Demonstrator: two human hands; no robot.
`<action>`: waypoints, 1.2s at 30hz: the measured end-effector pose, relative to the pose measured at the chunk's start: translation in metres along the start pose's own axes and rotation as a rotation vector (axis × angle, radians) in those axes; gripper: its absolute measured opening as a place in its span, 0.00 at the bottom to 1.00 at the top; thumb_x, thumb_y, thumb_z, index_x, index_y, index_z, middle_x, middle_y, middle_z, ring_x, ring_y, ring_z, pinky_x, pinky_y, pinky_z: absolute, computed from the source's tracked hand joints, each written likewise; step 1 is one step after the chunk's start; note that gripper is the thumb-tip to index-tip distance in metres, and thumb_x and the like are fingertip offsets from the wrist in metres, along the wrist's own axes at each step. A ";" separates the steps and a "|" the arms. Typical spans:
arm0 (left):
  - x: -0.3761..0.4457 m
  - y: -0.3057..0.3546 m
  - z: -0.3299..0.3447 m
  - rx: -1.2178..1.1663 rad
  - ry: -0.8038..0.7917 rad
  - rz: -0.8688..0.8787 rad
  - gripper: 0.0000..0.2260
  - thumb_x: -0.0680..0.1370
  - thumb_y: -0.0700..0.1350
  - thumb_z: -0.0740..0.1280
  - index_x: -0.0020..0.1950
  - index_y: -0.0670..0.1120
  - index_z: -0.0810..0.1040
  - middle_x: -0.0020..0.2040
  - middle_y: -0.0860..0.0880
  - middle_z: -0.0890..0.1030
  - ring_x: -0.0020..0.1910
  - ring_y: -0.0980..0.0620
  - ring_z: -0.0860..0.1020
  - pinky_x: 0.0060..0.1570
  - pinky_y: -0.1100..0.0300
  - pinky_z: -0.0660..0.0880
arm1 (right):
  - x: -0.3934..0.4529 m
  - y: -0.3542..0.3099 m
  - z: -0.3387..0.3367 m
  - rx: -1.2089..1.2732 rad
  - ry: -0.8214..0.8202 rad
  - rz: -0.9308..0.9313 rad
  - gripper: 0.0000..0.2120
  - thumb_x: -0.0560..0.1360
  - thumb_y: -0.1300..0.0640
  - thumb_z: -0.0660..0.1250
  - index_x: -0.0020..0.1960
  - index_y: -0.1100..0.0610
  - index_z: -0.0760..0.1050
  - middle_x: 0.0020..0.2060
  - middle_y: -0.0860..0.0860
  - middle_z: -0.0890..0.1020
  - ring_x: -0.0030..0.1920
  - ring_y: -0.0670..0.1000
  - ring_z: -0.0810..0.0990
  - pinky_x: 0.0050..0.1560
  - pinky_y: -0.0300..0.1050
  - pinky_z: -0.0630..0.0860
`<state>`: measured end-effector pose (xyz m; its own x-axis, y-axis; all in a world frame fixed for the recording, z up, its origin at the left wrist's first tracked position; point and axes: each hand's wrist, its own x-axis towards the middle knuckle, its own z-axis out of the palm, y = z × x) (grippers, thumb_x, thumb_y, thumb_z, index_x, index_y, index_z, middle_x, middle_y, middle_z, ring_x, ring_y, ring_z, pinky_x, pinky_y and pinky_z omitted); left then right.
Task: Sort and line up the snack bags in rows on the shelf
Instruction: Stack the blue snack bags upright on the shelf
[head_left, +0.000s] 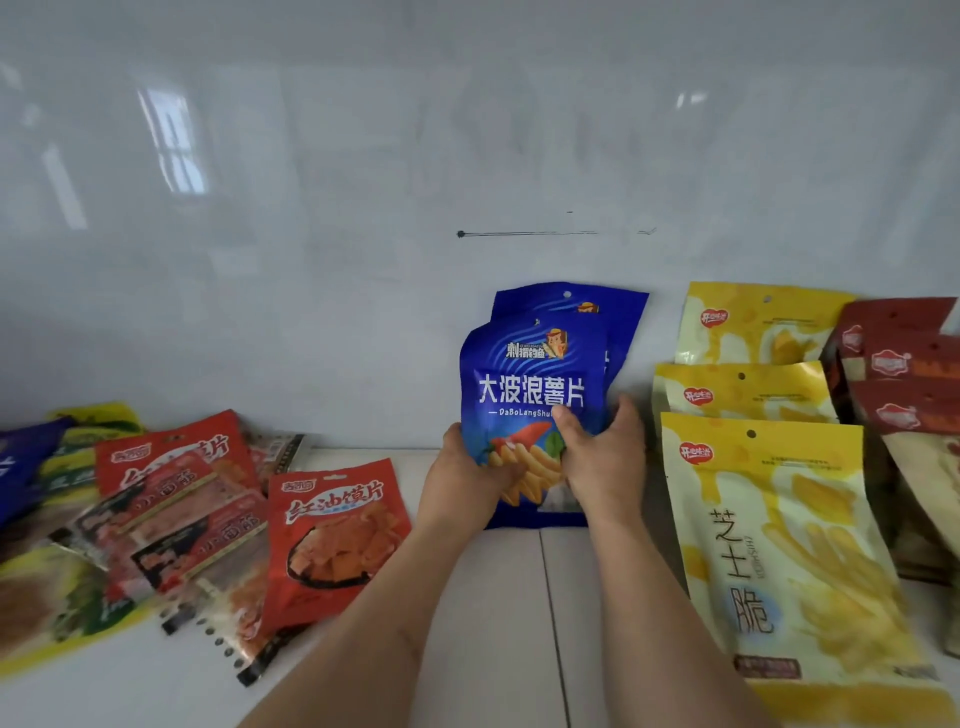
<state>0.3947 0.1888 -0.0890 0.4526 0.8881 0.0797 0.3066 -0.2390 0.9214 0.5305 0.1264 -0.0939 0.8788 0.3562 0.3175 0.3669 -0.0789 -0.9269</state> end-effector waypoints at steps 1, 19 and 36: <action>-0.003 0.001 -0.002 0.016 0.012 -0.006 0.24 0.75 0.48 0.76 0.65 0.49 0.68 0.52 0.52 0.80 0.46 0.52 0.79 0.35 0.66 0.72 | -0.004 -0.004 0.000 -0.043 0.014 -0.026 0.35 0.71 0.39 0.74 0.71 0.52 0.65 0.65 0.51 0.77 0.63 0.52 0.79 0.55 0.57 0.82; -0.066 -0.024 -0.126 0.956 0.407 0.308 0.08 0.77 0.46 0.68 0.53 0.45 0.84 0.51 0.48 0.84 0.51 0.43 0.82 0.42 0.50 0.78 | -0.102 -0.051 0.046 -0.565 -0.327 -0.752 0.09 0.80 0.53 0.64 0.53 0.55 0.81 0.51 0.51 0.83 0.51 0.56 0.79 0.52 0.53 0.73; -0.081 -0.104 -0.385 0.909 0.457 0.082 0.18 0.84 0.54 0.59 0.71 0.49 0.74 0.67 0.48 0.77 0.65 0.45 0.75 0.58 0.50 0.73 | -0.268 -0.178 0.224 -0.474 -0.703 -0.588 0.13 0.82 0.51 0.61 0.62 0.54 0.78 0.57 0.53 0.83 0.58 0.57 0.80 0.53 0.49 0.75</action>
<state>0.0037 0.2926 -0.0448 0.1961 0.8751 0.4425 0.8950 -0.3441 0.2839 0.1611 0.2535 -0.0592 0.2009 0.9090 0.3653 0.8975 -0.0213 -0.4405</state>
